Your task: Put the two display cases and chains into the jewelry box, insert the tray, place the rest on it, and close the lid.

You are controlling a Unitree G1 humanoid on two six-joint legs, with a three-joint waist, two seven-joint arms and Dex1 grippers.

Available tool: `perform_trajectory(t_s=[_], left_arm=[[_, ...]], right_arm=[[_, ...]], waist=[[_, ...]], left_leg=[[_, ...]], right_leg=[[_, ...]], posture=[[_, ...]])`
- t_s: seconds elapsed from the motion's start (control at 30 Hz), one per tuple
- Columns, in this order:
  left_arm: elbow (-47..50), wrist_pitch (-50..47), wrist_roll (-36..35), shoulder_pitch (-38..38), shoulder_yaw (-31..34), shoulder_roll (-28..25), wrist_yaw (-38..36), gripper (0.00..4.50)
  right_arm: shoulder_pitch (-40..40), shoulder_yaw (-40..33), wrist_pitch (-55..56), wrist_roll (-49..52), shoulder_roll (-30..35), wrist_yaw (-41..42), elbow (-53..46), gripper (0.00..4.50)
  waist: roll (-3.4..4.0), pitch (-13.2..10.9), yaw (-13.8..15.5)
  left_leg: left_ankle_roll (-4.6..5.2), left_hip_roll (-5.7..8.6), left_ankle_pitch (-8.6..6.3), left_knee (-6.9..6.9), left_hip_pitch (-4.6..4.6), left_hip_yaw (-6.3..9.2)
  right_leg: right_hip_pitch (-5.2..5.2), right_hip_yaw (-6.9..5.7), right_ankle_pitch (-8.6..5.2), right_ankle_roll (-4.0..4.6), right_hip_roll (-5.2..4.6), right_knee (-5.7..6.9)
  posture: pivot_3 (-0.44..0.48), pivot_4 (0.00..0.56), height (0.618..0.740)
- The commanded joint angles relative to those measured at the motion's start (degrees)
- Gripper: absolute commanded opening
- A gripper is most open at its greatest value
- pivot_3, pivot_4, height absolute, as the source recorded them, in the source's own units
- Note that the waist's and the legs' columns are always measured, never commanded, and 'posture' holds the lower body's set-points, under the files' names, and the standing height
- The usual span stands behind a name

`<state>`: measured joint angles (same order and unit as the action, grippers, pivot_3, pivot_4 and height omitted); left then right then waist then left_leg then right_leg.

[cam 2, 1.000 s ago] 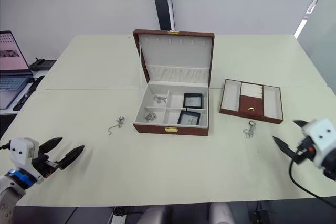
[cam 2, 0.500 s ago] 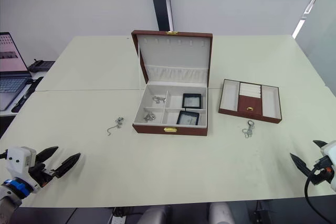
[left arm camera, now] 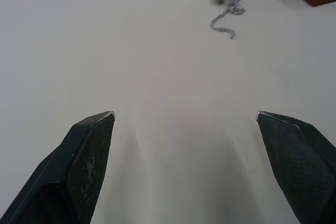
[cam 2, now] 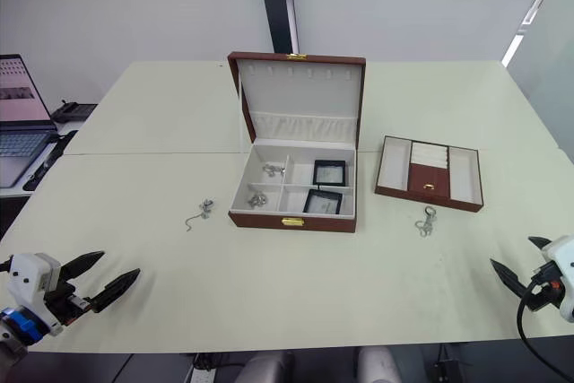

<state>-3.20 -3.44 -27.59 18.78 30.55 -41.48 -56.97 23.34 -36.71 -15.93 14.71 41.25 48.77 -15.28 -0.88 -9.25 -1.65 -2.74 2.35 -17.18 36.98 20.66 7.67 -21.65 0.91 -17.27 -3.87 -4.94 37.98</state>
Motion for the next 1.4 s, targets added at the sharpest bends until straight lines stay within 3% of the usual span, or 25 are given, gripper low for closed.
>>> perform_trajectory(t_s=[0.03, 0.4, 0.83, 0.93, 1.03, 1.4], left_arm=[[6.51, -1.29, -2.75, -1.31, -2.24, -1.16, -3.65, 4.5], [22.4, -7.64, -8.02, -9.97, -13.72, -1.24, -9.02, 4.5], [29.49, -13.19, -11.86, -19.2, -20.74, 0.3, -7.3, 4.5], [30.75, -14.29, -12.8, -19.98, -21.22, 0.38, -6.84, 4.5], [31.64, -15.35, -13.75, -20.68, -21.59, 0.32, -6.5, 4.5], [30.49, -14.37, -12.46, -21.91, -23.76, 1.6, -6.97, 4.5]], right_arm=[[-0.8, -0.41, 0.96, 0.79, 1.5, 0.25, -0.53, 4.47], [-4.92, 1.37, -0.22, 2.29, 7.7, 4.68, 0.32, 4.47], [-27.07, 19.54, -6.15, 0.1, 18.93, 8.99, 10.32, 4.47], [-30.09, 22.41, -4.86, -1.24, 19.44, 9.6, 13.25, 4.47], [-32.56, 25.62, -3.85, -3.53, 19.95, 9.46, 15.4, 3.92], [-42.13, 34.72, 2.01, -12.58, 17.15, 6.02, 27.01, 3.92]], waist=[[0.0, 0.0, 0.01], [0.03, 0.01, -0.09], [0.03, -0.01, -0.04], [0.03, -0.01, 0.06], [0.03, -0.02, -0.01], [0.04, -0.02, -0.12]], left_leg=[[0.0, -0.01, 0.0, 0.01, 0.0, -0.01], [0.0, 0.03, 0.0, 0.02, -0.12, -0.03], [0.0, 0.04, 0.0, 0.04, -0.2, -0.04], [-0.01, 0.04, 0.01, 0.06, -0.16, 0.0], [-0.02, 0.04, 0.02, 0.07, -0.15, -0.01], [-0.2, 0.07, 0.12, 0.06, -0.12, -0.03]], right_leg=[[0.01, 0.0, 0.0, 0.0, -0.01, 0.0], [0.16, -0.02, 0.0, 0.0, 0.03, -0.02], [0.25, -0.01, 0.0, 0.0, 0.09, -0.05], [0.25, -0.04, 0.0, 0.0, 0.04, -0.06], [0.23, -0.05, 0.0, -0.01, 0.05, -0.05], [0.19, -0.04, 0.0, -0.01, 0.06, -0.05]], posture=[[0.0, 0.15, 0.74], [0.0, 0.15, 0.74], [0.0, 0.15, 0.74], [0.0, 0.15, 0.74], [0.0, 0.15, 0.74], [0.0, 0.15, 0.74]])
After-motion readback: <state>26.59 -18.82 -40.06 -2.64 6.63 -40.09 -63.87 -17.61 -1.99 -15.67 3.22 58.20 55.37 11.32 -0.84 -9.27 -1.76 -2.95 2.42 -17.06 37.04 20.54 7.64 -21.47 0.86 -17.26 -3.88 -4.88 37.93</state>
